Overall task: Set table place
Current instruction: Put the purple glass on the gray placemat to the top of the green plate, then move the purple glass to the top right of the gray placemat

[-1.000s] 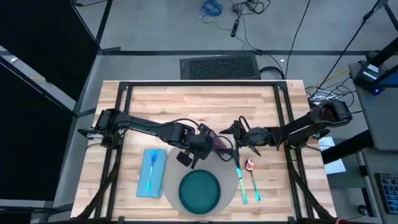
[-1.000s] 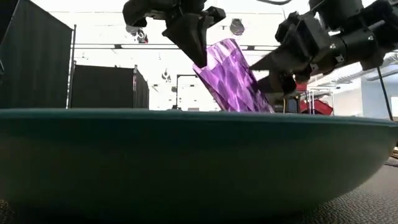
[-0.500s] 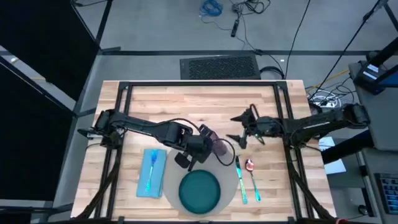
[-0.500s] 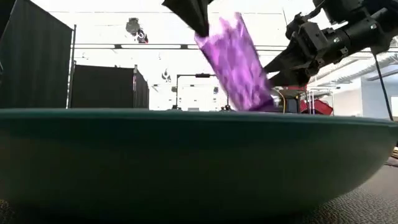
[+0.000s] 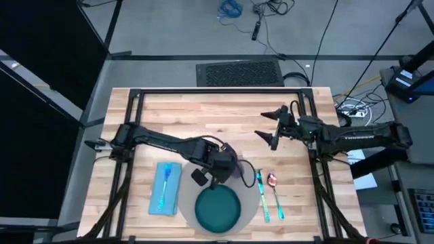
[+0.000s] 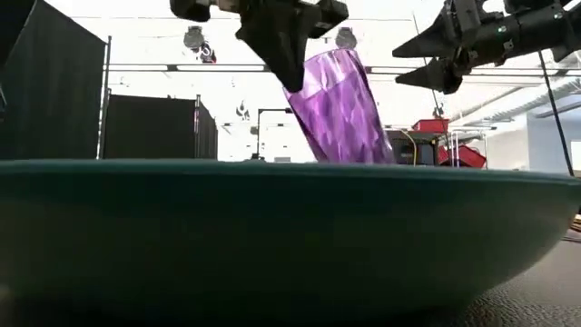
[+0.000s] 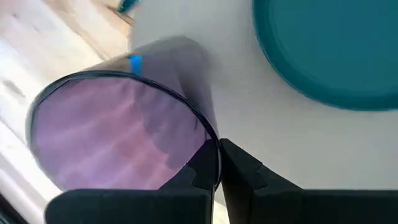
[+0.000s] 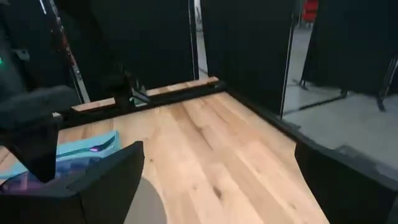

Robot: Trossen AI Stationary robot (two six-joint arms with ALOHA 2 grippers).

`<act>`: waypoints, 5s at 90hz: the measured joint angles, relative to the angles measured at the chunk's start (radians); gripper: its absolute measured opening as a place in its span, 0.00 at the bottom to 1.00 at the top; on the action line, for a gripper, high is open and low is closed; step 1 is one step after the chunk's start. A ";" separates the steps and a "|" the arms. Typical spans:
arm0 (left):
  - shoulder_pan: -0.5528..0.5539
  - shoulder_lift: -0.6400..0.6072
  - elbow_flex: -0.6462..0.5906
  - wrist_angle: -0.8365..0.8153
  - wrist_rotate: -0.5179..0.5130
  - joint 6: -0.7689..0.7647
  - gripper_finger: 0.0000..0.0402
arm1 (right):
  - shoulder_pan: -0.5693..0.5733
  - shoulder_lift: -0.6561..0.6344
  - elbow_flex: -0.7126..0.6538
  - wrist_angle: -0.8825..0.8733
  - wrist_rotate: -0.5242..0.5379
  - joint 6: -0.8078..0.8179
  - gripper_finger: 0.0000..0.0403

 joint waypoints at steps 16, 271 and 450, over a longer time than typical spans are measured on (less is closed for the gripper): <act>0.001 0.025 0.077 -0.056 -0.016 0.019 0.00 | 0.000 -0.001 0.000 0.067 0.000 -0.013 0.99; -0.035 0.083 0.213 -0.216 -0.193 -0.043 0.21 | -0.027 0.001 0.000 0.066 -0.008 0.002 0.99; -0.554 -0.987 -0.493 -0.272 -1.094 -1.224 0.21 | 0.104 0.411 0.355 0.106 -0.191 0.101 0.73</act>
